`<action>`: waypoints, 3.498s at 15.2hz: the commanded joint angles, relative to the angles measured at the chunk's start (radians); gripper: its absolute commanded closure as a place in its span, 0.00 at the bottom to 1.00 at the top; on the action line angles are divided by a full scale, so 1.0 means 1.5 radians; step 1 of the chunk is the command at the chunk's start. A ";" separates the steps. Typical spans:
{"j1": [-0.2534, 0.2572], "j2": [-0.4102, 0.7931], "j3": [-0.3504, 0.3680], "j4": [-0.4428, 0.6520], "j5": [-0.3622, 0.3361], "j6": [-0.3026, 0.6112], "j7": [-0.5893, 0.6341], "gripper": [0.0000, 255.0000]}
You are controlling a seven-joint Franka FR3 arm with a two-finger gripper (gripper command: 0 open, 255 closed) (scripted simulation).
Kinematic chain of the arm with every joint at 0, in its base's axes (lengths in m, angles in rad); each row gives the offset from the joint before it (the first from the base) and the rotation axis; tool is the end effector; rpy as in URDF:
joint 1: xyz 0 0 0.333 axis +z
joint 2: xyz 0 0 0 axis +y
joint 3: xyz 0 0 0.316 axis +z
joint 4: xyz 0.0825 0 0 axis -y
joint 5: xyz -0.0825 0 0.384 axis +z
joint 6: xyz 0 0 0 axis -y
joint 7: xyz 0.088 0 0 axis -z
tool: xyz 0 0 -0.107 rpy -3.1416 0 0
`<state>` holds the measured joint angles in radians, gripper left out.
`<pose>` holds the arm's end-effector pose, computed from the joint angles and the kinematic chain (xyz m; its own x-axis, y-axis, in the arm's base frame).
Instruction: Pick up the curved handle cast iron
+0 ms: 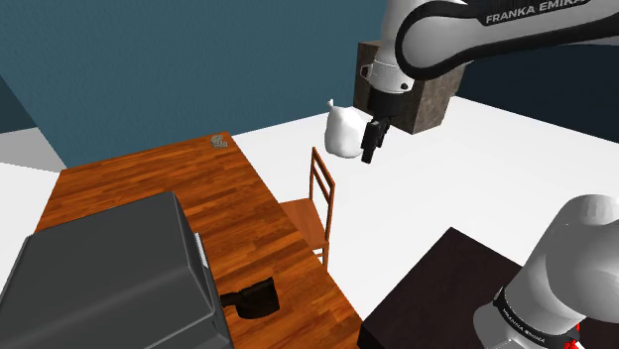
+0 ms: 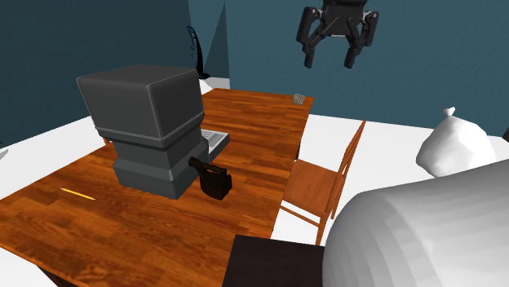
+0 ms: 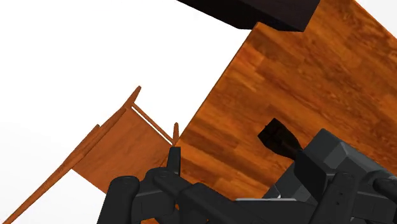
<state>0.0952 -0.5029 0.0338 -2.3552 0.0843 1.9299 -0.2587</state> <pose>0.4036 0.0596 0.5224 0.9336 0.3467 0.0905 0.3515 -0.9352 -0.0429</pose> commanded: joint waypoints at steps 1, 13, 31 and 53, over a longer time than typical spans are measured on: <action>0.012 0.046 0.010 0.010 0.000 0.034 -0.013 0.00; 0.071 0.305 0.074 0.093 -0.030 0.184 -0.067 0.00; 0.188 0.699 0.123 0.338 -0.179 0.280 -0.094 0.00; 0.262 0.909 0.112 0.492 -0.243 0.312 -0.111 1.00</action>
<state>0.4887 0.8596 0.2020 -1.6170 -0.2804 2.3982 -0.4252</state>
